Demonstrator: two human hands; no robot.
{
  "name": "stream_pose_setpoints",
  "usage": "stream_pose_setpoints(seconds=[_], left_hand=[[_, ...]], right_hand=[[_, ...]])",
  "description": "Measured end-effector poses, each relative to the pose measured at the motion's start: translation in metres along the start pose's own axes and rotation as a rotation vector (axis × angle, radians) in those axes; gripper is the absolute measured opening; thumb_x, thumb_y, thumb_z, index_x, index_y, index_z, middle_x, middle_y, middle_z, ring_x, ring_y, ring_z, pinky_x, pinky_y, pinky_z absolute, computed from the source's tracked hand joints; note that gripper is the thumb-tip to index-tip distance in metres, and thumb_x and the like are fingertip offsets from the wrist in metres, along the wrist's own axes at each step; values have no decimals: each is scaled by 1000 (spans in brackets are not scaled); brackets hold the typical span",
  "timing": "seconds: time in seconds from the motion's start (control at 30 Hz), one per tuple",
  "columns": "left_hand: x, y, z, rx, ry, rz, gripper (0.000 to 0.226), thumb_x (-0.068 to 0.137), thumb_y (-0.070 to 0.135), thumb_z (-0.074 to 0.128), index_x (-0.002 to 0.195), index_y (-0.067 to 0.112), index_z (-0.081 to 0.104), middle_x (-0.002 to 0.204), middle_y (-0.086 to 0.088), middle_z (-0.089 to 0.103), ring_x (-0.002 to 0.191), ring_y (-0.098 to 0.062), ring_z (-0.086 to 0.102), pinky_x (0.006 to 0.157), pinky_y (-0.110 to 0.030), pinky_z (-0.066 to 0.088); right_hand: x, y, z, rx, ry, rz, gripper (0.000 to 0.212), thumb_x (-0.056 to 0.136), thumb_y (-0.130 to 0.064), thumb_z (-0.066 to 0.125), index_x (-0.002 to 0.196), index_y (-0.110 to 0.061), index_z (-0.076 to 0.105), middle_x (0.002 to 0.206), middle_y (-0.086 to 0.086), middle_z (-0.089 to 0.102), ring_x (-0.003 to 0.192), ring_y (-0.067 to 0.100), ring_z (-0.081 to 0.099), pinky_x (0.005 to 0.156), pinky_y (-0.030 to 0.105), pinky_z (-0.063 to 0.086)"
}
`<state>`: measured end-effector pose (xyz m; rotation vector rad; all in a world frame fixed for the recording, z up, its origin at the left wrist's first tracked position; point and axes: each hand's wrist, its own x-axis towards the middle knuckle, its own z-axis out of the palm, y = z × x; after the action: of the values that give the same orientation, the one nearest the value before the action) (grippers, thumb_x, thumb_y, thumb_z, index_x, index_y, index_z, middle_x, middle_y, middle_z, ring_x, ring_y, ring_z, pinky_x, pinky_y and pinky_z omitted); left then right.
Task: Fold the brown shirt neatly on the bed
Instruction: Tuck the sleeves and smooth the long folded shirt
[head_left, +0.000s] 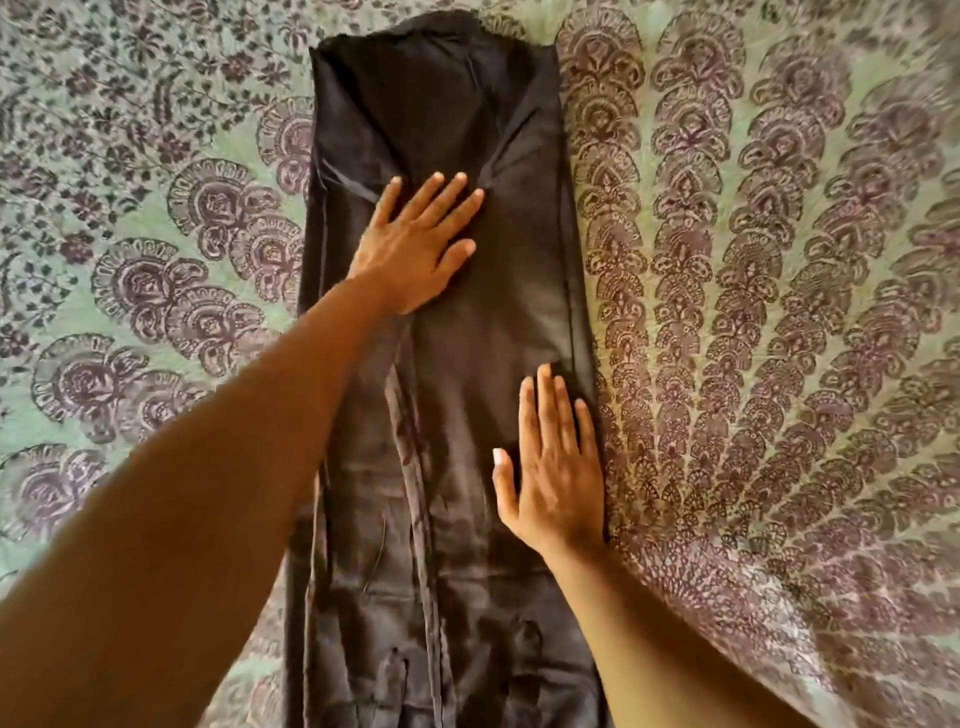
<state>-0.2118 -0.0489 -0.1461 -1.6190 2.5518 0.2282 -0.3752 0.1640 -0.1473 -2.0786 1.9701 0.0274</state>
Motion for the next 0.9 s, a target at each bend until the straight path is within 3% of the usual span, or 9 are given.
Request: stream_pose_setpoints(seconds=[0.1,0.23,0.37,0.57,0.77,0.9], left_hand=[[15,9,-13,0,101,36,60,94,45,16,149,22,15,157,0,13,145,-18,12,115,-46,-1],[30,36,-5,58,29,366,63,93,46,14,148,17,19,156,-4,19,143,-19,18,114,-41,2],[74,21,-1,45,-9,249,67,90,54,6,150,23,8,158,3,9,145,-16,10,116,-42,2],[112,31,-28,-15,-47,39,55,100,43,20,149,22,10,158,4,7,146,-15,4,116,-46,-3],[-25,72,-27,-341,146,-48,57,94,41,17,146,20,27,154,4,24,144,-13,13,115,-37,-1],[-122,72,3,-234,64,72,55,93,42,24,142,19,37,150,-3,34,140,-21,29,113,-37,7]], right_hand=[[0,1,0,15,-4,-3,71,86,-41,36,145,-4,24,154,15,16,143,24,16,114,41,17],[3,2,-1,31,3,-7,72,84,-41,39,144,-2,26,154,15,17,143,24,15,113,41,18],[3,2,1,36,23,-16,73,83,-41,40,144,-2,28,153,15,19,142,24,16,112,41,20],[5,4,5,19,41,-28,72,83,-41,38,144,-3,29,153,15,19,142,23,15,113,41,18],[5,4,3,30,46,-25,71,85,-40,35,144,-2,27,153,16,18,142,25,18,114,41,16],[4,6,-1,200,53,-60,63,94,-43,24,144,-3,28,152,14,23,141,22,20,116,34,12]])
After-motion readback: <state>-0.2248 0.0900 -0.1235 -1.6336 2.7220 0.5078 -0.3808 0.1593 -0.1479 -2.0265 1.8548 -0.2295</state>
